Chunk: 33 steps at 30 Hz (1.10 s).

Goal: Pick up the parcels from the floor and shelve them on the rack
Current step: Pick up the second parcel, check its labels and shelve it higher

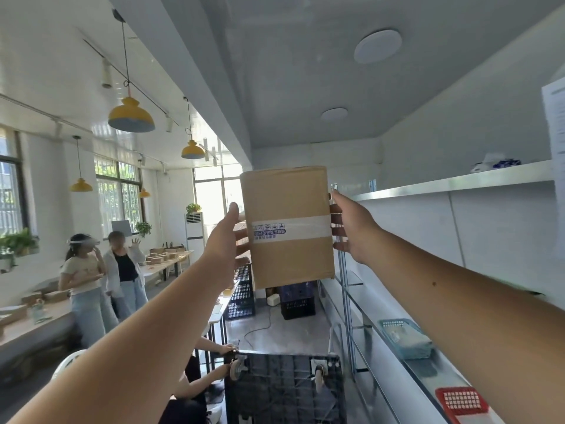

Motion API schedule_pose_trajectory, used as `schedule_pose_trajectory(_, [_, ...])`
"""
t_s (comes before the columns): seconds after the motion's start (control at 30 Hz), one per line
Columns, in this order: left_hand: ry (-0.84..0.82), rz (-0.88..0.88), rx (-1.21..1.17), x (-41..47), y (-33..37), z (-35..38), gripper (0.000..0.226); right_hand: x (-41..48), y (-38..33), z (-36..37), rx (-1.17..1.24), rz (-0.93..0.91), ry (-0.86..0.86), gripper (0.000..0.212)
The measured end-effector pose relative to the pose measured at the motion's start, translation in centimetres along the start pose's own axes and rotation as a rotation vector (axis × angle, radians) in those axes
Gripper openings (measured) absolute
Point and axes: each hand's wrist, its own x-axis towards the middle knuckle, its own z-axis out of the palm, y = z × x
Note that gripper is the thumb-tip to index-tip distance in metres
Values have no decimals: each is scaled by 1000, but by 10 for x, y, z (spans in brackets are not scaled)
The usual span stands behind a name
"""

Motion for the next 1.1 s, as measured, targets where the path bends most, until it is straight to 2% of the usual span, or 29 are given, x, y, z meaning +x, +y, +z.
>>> schedule_pose_trajectory(0.27, [19, -64, 204, -14, -4, 13, 85, -11, 16, -9, 14, 137, -67, 43])
schedule_pose_trajectory(0.4, [107, -125, 124, -14, -7, 16, 87, -13, 21, -9, 7, 159, -98, 28])
schedule_pose_trajectory(0.5, [131, -163, 47, -13, -13, 15, 88, -15, 21, -10, 5, 151, -125, 25])
schedule_pose_trajectory(0.6, [165, -194, 10, -15, -14, 15, 83, -17, 22, -10, -8, 144, -146, 27])
schedule_pose_trajectory(0.77, [203, -206, -35, -13, -16, 10, 54, -17, 23, -9, -21, 137, -146, 29])
schedule_pose_trajectory(0.83, [223, -212, -30, -16, -17, 8, 50, -17, 23, -7, -23, 136, -150, 27])
schedule_pose_trajectory(0.97, [164, -184, -28, -22, -18, 1, 45, -14, 24, -1, -45, 140, -174, 27])
schedule_pose_trajectory(1.1, [168, -209, -7, -29, -17, -5, 34, -12, 25, 4, -64, 157, -194, 47])
